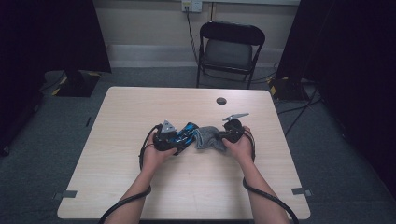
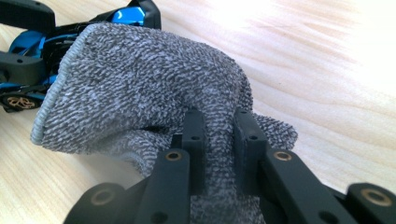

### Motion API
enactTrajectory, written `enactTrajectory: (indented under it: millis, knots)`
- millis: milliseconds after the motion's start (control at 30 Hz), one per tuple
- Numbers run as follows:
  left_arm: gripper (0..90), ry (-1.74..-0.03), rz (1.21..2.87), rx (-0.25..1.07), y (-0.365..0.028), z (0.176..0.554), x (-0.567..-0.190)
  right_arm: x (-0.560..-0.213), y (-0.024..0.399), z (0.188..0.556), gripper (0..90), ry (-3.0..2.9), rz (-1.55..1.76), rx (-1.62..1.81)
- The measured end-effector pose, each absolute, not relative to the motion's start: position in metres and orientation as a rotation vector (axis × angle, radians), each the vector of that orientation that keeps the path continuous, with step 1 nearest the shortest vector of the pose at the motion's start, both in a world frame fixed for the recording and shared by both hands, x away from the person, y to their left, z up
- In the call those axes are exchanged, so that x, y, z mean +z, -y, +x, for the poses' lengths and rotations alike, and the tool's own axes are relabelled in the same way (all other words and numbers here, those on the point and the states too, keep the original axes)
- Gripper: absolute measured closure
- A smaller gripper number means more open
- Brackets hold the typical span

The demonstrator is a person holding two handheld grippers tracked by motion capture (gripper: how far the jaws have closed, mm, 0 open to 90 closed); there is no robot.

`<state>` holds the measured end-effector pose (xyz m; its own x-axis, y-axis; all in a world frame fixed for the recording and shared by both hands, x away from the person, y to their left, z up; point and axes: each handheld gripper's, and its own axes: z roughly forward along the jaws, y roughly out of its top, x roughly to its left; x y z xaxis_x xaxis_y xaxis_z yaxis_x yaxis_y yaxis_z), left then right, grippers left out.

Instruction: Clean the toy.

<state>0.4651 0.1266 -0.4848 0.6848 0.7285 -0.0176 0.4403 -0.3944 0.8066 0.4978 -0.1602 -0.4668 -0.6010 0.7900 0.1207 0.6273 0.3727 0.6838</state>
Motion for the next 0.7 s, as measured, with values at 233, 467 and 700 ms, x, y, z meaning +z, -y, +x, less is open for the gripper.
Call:
enactTrajectory:
  millis: [233, 467, 700]
  knots:
    - [44.5, -0.898, 2.051, 0.434, -0.127, 0.465, -0.485, -0.465, 0.163, 0.498, 77.5, -2.375, 1.285, 1.044]
    - [44.5, -0.899, 2.050, 0.434, -0.126, 0.465, -0.485, -0.463, 0.174, 0.498, 77.6, -2.322, 1.306, 1.043]
    - [44.5, -0.901, 2.048, 0.438, -0.127, 0.464, -0.485, -0.458, 0.192, 0.492, 77.7, -2.295, 1.290, 1.100]
